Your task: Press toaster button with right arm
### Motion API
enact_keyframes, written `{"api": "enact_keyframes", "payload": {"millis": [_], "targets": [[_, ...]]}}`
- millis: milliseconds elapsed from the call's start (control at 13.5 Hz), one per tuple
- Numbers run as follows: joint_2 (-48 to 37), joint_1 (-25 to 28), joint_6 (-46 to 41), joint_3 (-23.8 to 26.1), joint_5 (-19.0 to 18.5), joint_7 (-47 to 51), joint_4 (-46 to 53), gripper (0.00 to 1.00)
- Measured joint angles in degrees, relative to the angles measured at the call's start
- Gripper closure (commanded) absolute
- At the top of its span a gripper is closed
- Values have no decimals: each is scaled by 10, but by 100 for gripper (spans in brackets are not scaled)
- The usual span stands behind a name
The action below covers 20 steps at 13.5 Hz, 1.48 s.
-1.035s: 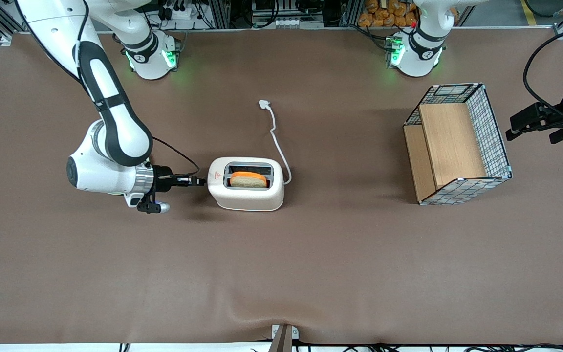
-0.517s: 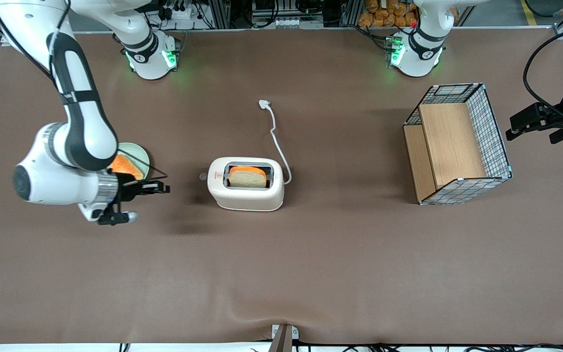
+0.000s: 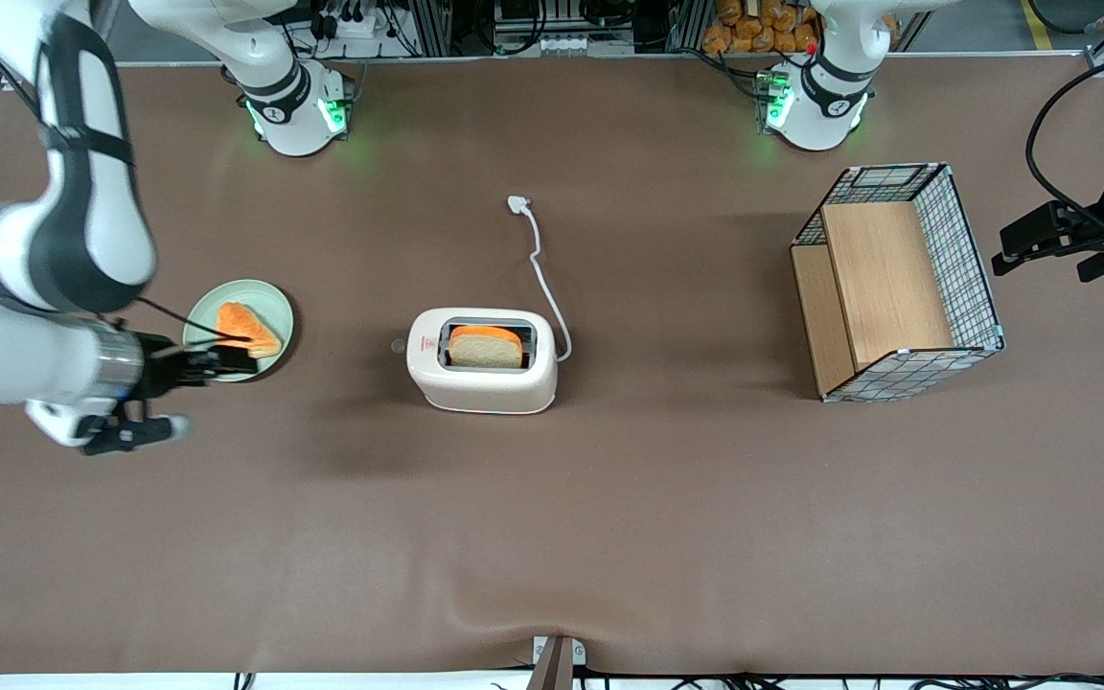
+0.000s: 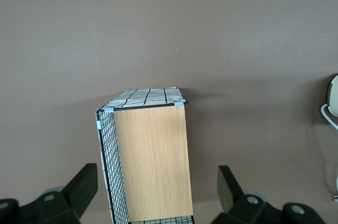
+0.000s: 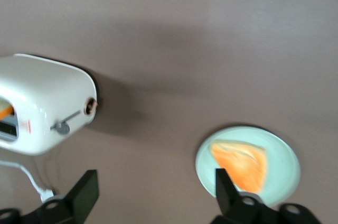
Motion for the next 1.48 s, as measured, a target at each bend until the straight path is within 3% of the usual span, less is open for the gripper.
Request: {"api": "enact_keyframes", "payload": {"millis": [517, 739, 961, 1478], "targets": [[-26, -61, -129, 0, -17, 7, 118, 0], [-83, -90, -157, 50, -62, 65, 119, 0], [-139, -102, -163, 89, -89, 94, 96, 0], [-232, -108, -124, 91, -124, 95, -21, 0]]}}
